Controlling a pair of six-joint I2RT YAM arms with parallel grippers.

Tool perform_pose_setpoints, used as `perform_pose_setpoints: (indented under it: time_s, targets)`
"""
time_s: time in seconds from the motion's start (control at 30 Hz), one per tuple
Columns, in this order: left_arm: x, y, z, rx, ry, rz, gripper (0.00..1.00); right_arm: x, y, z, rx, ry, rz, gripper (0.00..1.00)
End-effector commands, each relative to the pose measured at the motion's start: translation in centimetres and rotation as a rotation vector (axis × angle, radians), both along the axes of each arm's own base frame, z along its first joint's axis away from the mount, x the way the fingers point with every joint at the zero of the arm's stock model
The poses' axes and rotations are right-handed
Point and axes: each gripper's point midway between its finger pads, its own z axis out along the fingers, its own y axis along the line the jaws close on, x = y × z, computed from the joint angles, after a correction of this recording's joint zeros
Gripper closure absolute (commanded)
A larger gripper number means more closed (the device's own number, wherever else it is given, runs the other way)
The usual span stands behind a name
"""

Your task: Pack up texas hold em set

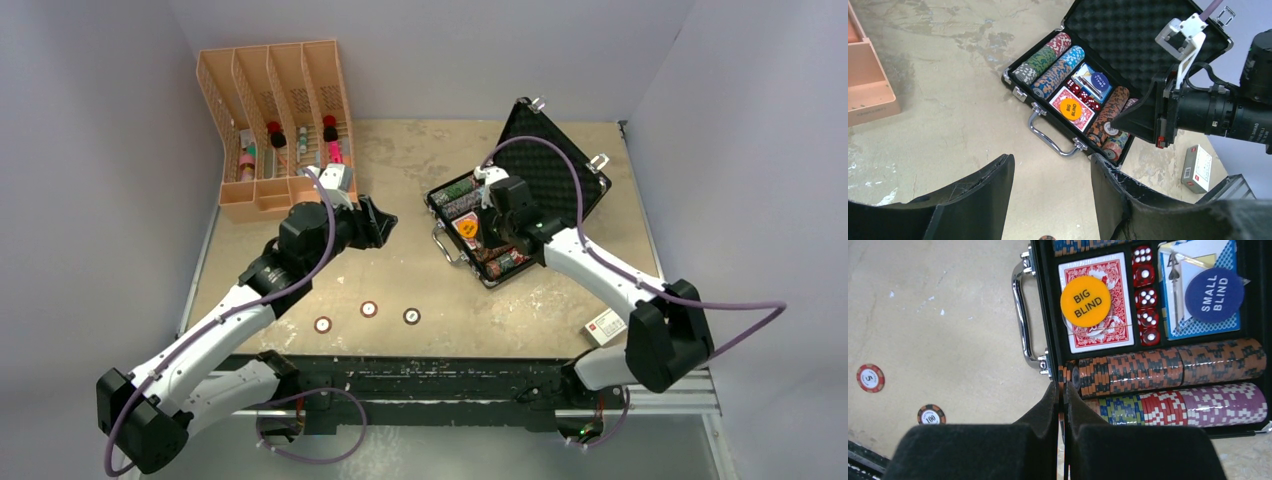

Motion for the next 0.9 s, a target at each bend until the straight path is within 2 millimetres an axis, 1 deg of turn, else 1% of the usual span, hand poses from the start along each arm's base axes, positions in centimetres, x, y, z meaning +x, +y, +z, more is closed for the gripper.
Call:
perform_pose_setpoints:
  time_s: [0.0, 0.17, 0.37, 0.43, 0.53, 0.6, 0.73, 0.87]
  targets:
    - [0.5, 0.2, 2.2, -0.017, -0.065, 0.01, 0.43, 0.0, 0.6, -0.6, 0.007, 0.039, 0.01, 1.0]
    - [0.3, 0.1, 2.4, -0.027, -0.081, -0.002, 0.43, -0.3, 0.8, -2.4, -0.016, 0.098, 0.026, 1.0]
    - [0.4, -0.1, 2.1, -0.026, -0.075, -0.005, 0.43, -0.3, 0.9, -3.1, -0.033, 0.13, 0.029, 1.0]
    - [0.4, -0.1, 2.2, -0.026, -0.076, -0.005, 0.44, -0.2, 0.4, -3.3, -0.056, 0.13, 0.01, 1.0]
    - [0.4, 0.0, 2.2, -0.026, -0.075, -0.004, 0.44, 0.3, -0.5, -3.3, -0.097, 0.116, -0.032, 1.0]
    - [0.4, 0.0, 2.2, -0.026, -0.076, -0.001, 0.44, 0.7, -1.0, -2.9, -0.114, 0.099, -0.053, 1.0]
    - [0.4, 0.0, 2.0, -0.024, -0.073, -0.001, 0.44, 1.3, -0.8, -2.0, -0.114, 0.072, -0.051, 1.0]
    - [0.5, 0.0, 2.0, -0.022, -0.073, 0.001, 0.44, 1.5, -0.6, -2.0, -0.115, 0.074, -0.039, 1.0]
